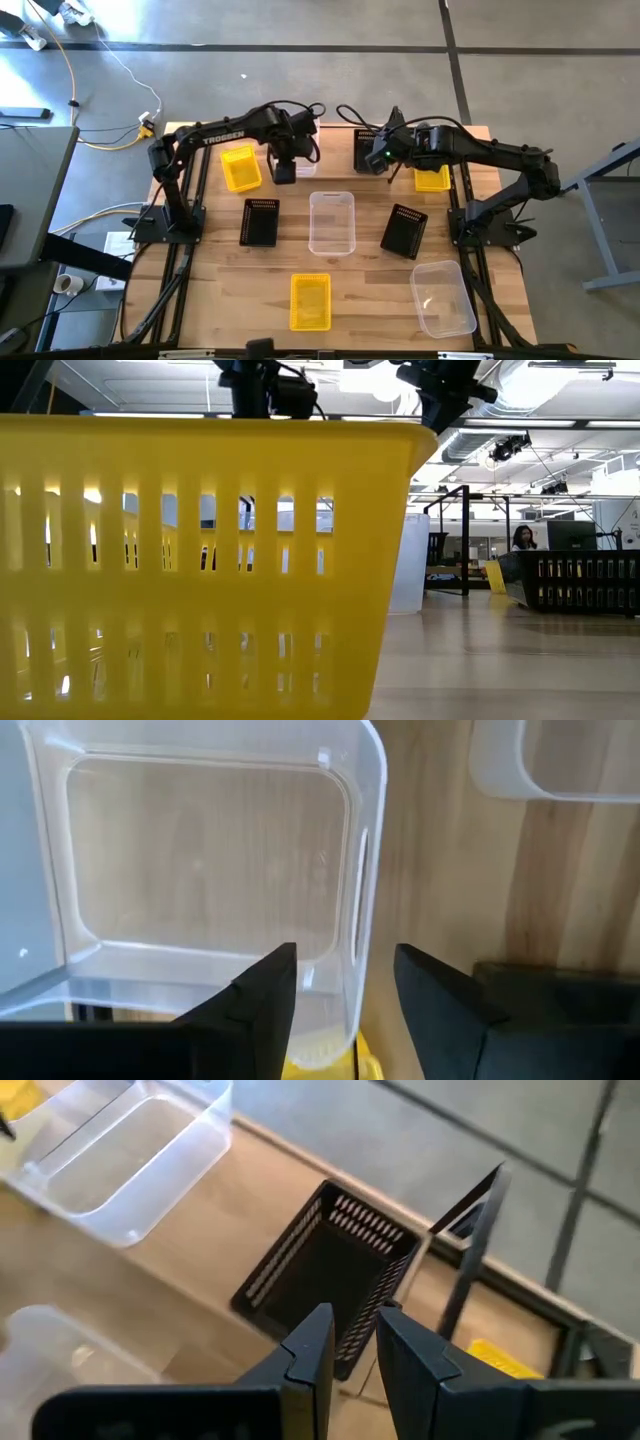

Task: Stack baskets on shelf by color
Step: Put the bottom yellow bin on the shelf

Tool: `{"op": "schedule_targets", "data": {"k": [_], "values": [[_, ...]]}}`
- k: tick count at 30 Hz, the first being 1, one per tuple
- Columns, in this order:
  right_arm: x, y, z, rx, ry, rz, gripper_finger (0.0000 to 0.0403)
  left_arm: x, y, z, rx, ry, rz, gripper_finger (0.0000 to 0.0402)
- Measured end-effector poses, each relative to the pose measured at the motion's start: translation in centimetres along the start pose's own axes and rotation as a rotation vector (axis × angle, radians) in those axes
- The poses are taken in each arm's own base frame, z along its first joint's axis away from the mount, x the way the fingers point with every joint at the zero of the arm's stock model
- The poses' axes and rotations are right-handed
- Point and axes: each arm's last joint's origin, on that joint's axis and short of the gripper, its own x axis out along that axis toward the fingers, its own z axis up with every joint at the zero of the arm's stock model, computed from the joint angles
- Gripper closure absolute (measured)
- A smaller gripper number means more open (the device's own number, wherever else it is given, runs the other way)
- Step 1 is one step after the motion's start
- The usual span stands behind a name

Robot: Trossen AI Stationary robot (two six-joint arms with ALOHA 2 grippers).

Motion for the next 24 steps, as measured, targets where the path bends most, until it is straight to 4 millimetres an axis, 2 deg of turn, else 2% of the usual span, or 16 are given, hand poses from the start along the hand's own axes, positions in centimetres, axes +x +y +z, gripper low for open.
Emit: {"op": "schedule_targets", "data": {"k": [5, 15, 24], "values": [[-0.3, 0.7, -0.4, -0.009, 0.049, 0.094, 0.0336, -2.3, -0.7, -0.3, 0.009, -0.008, -0.002, 0.0242], [-2.6, 3.4, -2.5, -0.023, 0.084, 0.242, 0.0336, -8.3, -2.8, -2.8, -0.073, -0.225, -0.055, 0.0243], [-5.6, 6.7, -4.1, -0.116, 0.040, 0.522, 0.0336, -10.4, -6.4, -6.1, -0.108, -0.333, -0.071, 0.0243]]}}
